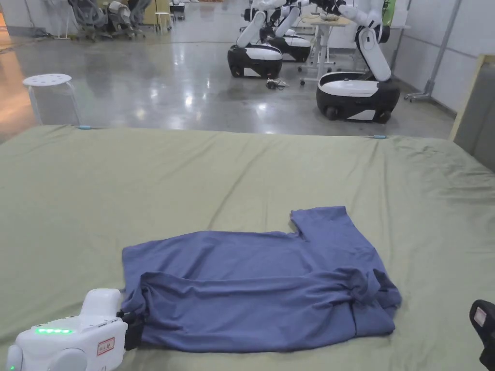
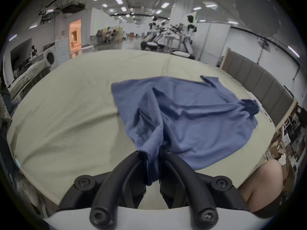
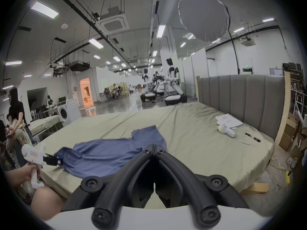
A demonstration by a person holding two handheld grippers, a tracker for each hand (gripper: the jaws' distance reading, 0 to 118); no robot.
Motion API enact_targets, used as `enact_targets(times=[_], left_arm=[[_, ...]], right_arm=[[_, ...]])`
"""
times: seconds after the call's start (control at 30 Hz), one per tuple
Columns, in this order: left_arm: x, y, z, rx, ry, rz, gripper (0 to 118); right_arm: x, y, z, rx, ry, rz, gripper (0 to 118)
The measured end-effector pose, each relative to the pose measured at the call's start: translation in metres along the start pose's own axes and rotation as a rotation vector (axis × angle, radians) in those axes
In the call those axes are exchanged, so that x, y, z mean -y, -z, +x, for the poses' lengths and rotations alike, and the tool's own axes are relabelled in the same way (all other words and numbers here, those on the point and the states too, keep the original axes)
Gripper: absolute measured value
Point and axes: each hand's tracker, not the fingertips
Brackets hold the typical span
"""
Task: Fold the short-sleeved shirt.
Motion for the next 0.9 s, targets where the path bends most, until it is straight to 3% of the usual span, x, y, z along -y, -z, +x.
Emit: enact_targets(times=[0.13,0.3,0.33,0.37,0.47,0.5,0.53,0.67,0.7,0.77,0.8,0.83,0.87,0.9], left_arm=[[-0.006,-0.015,-0.006,0.009,-0.049,0.038,10],[-0.006,-0.008,-0.015,0.003,-0.034,0.003,10],[-0.004,-0.009,-0.011,0.001,-0.027,-0.006,10],[-0.003,-0.008,-0.01,0.001,-0.024,-0.011,10],[-0.002,-0.007,-0.009,-0.001,-0.034,-0.016,10],[-0.002,-0.006,-0.01,-0.004,-0.038,-0.014,10],[-0.003,-0.006,-0.011,-0.003,-0.044,-0.014,10],[-0.006,-0.007,-0.014,0.009,-0.054,-0.018,10],[-0.008,-0.007,-0.014,0.009,-0.052,-0.019,10],[-0.01,-0.007,-0.013,0.01,-0.047,-0.024,10],[-0.011,-0.006,-0.013,0.011,-0.046,-0.026,10],[-0.011,-0.006,-0.013,0.013,-0.044,-0.026,10],[-0.011,-0.005,-0.013,0.014,-0.041,-0.028,10],[-0.011,-0.005,-0.012,0.016,-0.034,-0.03,10]], right_arm=[[0.004,0.028,-0.006,-0.042,-0.082,-0.122,0],[0.017,0.1,-0.007,-0.114,-0.114,-0.363,1],[0.023,0.117,-0.006,-0.121,-0.1,-0.394,9],[0.028,0.132,-0.006,-0.106,-0.105,-0.422,27],[0.049,0.185,-0.003,-0.074,-0.145,-0.555,112],[0.056,0.192,0.001,-0.024,-0.097,-0.61,115],[0.063,0.208,0.003,-0.07,-0.078,-0.623,110],[0.072,0.232,0.008,-0.083,-0.007,-0.714,108],[0.073,0.236,0.009,-0.087,-0.012,-0.733,103],[0.072,0.236,0.011,-0.059,-0.015,-0.708,79],[0.072,0.233,0.01,-0.026,-0.034,-0.686,56],[0.069,0.229,0.012,-0.031,-0.021,-0.651,29],[0.065,0.225,0.015,-0.055,0.009,-0.632,10],[0.061,0.221,0.017,-0.09,0.05,-0.627,10]])
